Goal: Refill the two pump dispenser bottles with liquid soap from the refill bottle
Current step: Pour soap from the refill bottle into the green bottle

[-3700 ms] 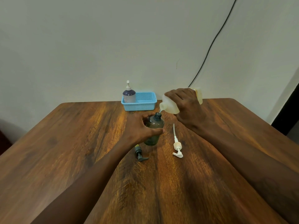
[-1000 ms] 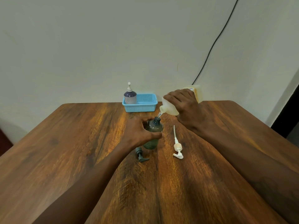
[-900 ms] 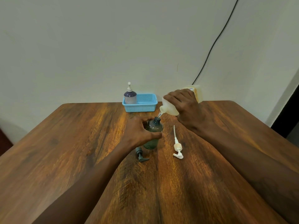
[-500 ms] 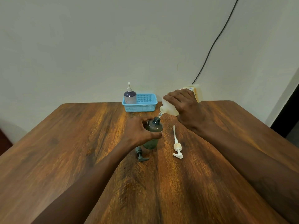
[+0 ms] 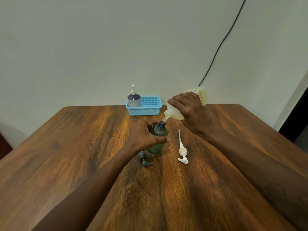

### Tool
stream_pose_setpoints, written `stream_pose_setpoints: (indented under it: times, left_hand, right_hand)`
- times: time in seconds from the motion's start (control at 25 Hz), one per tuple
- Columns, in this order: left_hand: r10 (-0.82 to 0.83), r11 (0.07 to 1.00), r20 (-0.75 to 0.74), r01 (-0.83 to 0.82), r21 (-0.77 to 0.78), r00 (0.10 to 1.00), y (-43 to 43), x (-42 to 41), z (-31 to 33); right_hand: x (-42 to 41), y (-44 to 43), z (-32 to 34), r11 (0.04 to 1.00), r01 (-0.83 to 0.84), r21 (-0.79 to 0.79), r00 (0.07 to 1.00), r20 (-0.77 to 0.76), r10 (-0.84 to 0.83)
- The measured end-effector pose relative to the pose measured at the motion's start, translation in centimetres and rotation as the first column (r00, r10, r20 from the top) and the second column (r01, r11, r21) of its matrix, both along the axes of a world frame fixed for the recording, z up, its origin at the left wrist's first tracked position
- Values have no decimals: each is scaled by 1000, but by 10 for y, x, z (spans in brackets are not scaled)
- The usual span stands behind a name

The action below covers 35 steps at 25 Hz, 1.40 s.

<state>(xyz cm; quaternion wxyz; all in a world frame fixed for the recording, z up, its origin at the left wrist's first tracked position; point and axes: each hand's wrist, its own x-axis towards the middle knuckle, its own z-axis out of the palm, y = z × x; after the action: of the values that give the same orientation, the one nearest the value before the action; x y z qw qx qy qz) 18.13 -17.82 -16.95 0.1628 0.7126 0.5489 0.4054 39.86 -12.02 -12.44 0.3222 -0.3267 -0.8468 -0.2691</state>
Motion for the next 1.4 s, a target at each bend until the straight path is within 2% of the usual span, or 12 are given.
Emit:
stream_pose_setpoints:
  times: [1.4]
  left_hand:
    - [20,1000,-40,-20,-3,999,1,1,-4]
  right_hand:
    - [-4,-2,1,998,-4,58,997,79,-1]
